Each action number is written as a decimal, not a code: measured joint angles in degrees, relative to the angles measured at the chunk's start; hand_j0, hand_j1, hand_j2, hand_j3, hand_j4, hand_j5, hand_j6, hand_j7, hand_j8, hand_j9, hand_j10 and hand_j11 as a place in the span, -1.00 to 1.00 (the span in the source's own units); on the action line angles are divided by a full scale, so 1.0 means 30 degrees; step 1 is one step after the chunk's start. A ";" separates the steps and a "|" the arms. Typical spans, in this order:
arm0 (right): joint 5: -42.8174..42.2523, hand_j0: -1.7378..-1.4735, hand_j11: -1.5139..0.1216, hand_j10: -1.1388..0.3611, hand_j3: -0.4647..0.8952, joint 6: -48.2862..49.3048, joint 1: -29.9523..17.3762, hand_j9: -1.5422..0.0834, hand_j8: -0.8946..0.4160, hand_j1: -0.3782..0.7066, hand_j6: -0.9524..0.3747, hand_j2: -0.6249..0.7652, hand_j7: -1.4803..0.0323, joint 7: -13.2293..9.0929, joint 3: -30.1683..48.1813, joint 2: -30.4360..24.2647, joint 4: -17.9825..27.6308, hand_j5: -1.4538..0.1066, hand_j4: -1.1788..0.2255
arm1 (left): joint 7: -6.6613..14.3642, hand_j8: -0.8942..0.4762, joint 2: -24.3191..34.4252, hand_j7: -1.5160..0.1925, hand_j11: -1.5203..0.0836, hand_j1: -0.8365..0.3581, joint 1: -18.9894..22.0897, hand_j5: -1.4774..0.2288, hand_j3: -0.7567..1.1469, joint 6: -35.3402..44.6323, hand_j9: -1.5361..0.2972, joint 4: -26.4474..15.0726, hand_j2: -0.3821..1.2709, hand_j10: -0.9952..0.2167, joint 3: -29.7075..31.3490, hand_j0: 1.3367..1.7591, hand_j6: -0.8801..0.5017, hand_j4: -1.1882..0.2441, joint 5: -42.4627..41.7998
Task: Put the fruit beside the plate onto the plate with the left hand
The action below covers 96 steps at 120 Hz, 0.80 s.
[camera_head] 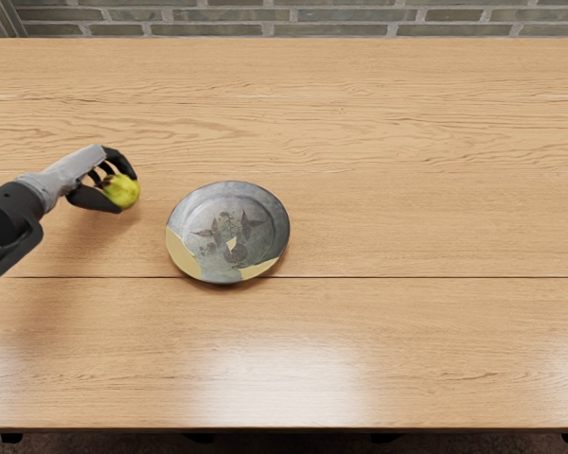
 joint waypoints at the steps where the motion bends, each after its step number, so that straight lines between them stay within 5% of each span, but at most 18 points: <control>1: 0.0000 -0.40 0.80 0.47 -0.32 0.0000 0.0000 0.84 0.31 -0.87 0.38 -0.11 0.90 0.0001 0.0000 0.0000 0.0000 0.81 0.63 | -0.0001 -0.20 -0.0002 -0.15 -0.09 -0.13 -0.0022 -0.22 -0.20 -0.0004 -0.18 -0.0010 -0.31 -0.28 0.0000 0.49 -0.18 -0.10 -0.0014; 96: 0.0000 -0.40 0.80 0.47 -0.32 0.0000 0.0000 0.84 0.31 -0.87 0.38 -0.11 0.90 0.0008 0.0000 0.0000 -0.0001 0.81 0.63 | 0.0016 -0.19 -0.1235 -0.17 -0.11 -0.14 -0.1873 -0.26 -0.20 -0.0262 -0.20 -0.1261 -0.27 -0.31 0.0003 0.50 -0.17 -0.11 -0.1008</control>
